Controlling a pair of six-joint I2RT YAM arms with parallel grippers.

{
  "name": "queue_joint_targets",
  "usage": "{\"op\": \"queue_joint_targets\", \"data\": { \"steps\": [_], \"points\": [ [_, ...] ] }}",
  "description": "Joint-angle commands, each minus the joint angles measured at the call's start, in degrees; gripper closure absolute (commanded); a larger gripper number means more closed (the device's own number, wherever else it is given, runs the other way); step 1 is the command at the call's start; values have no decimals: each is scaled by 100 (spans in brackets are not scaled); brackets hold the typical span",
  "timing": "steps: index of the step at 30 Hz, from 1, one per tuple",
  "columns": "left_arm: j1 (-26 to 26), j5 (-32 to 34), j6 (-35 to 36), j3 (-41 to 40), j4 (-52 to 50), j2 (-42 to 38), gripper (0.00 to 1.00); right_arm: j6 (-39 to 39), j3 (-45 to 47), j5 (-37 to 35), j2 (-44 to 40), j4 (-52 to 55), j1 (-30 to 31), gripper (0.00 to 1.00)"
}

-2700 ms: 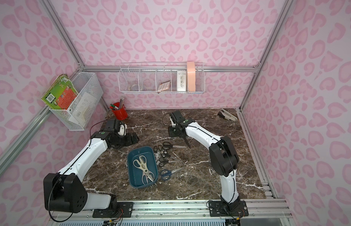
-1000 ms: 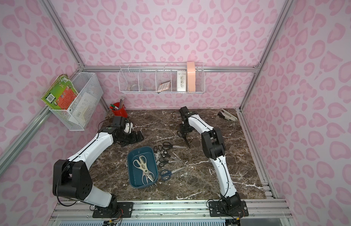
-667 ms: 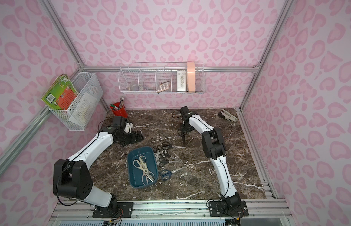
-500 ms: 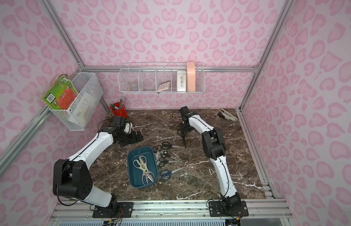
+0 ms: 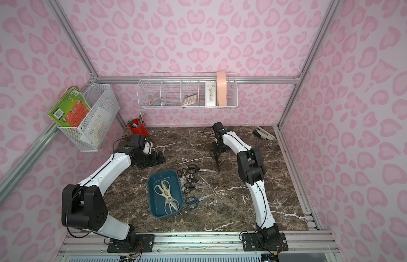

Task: Put the scissors into the storage box
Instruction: Pick up the scissors from the center of the board, then place the scissors in the storage box.

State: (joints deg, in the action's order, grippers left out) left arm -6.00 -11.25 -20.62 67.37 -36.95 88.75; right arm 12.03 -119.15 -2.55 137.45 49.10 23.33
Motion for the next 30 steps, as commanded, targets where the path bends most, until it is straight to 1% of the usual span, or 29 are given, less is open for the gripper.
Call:
{"op": "queue_joint_targets", "data": {
  "steps": [1,5,10,14,17,19,21,24,26,30],
  "points": [
    [9,9,84,21,-61,10,1,-131,-39,-41,-283,256,-73,100],
    [12,35,42,13,-63,2,1,-166,91,-41,-677,325,-10,100],
    [106,-1,-118,-9,-94,-21,1,-43,787,25,-1496,25,402,100],
    [272,-17,-216,-14,-158,-131,1,264,1308,72,-2128,-226,894,100],
    [344,174,-164,35,-263,-295,1,729,1720,248,-2527,-463,1340,100],
    [374,347,-114,72,-340,-430,1,1004,1955,220,-2729,-670,1725,100],
    [426,439,-79,59,-382,-591,1,1328,2076,179,-2810,-890,2183,100],
    [493,653,-37,-72,-353,-793,1,1720,2163,244,-2769,-1319,2687,100],
    [557,917,-41,-200,-338,-921,1,1897,2165,359,-2679,-1576,2932,100],
    [686,1220,-51,-429,-206,-1070,1,2057,1946,345,-2413,-1855,3409,100]
  ]
}}
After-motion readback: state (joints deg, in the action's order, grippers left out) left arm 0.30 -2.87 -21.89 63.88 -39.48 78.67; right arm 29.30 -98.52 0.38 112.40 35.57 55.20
